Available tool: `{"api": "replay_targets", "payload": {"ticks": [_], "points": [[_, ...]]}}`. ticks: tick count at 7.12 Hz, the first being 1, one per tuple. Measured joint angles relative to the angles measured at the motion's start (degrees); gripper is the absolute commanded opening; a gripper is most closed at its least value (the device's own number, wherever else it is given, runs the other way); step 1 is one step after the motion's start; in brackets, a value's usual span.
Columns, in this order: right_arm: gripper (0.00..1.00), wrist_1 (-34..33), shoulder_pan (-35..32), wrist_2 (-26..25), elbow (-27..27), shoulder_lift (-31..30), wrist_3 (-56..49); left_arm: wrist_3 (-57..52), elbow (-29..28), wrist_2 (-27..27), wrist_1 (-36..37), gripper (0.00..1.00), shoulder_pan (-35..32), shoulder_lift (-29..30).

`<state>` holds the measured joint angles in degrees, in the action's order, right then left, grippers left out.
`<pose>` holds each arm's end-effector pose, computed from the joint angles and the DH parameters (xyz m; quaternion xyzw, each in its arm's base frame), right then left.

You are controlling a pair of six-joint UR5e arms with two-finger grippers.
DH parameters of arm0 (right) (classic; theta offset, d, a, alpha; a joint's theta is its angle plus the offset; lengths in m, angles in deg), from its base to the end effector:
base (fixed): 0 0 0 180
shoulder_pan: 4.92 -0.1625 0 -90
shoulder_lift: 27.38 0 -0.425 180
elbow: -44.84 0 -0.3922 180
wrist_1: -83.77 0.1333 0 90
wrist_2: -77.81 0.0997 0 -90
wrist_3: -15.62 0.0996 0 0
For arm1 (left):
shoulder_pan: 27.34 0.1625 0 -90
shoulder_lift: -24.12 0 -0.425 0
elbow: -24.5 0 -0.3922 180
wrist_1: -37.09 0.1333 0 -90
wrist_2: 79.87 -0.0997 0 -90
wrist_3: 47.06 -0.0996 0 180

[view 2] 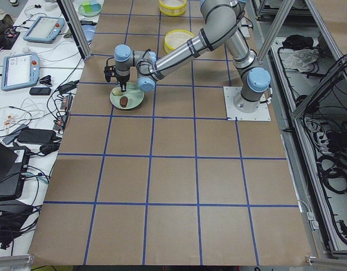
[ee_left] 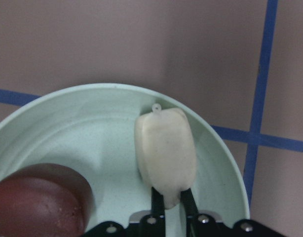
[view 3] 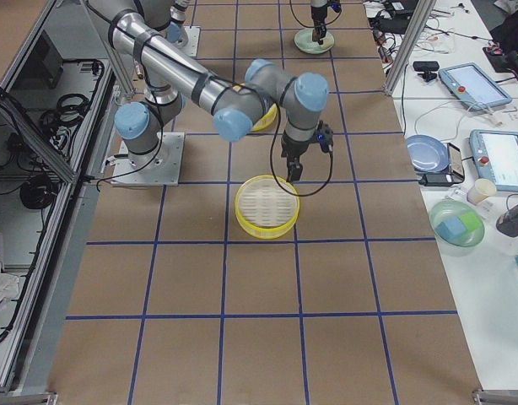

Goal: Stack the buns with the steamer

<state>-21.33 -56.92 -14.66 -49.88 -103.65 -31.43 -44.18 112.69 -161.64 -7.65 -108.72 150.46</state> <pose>-0.2472 -0.5259 0.3461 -0.0795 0.9962 0.0361 0.0039 -0.0423 -0.7056 0.2042 0.0928 -0.9887 0.0967 0.0667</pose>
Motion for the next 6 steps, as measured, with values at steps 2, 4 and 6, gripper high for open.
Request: {"api": "replay_targets", "payload": {"ticks": [2,4,6], "points": [[0.72,-11.95,5.47,0.46,-3.17,7.97,-9.36,0.69,-0.02,-0.22,-0.80,0.00,-0.59,-2.27],[0.02,-14.85,8.14,0.08,-4.58,11.66,-11.71,3.71,0.37,-0.32,-5.38,0.00,-1.97,-6.40],[0.00,-15.68,8.61,-0.94,-4.89,12.51,-12.62,11.00,0.94,-0.31,-12.94,0.00,-7.33,-10.67]]}}
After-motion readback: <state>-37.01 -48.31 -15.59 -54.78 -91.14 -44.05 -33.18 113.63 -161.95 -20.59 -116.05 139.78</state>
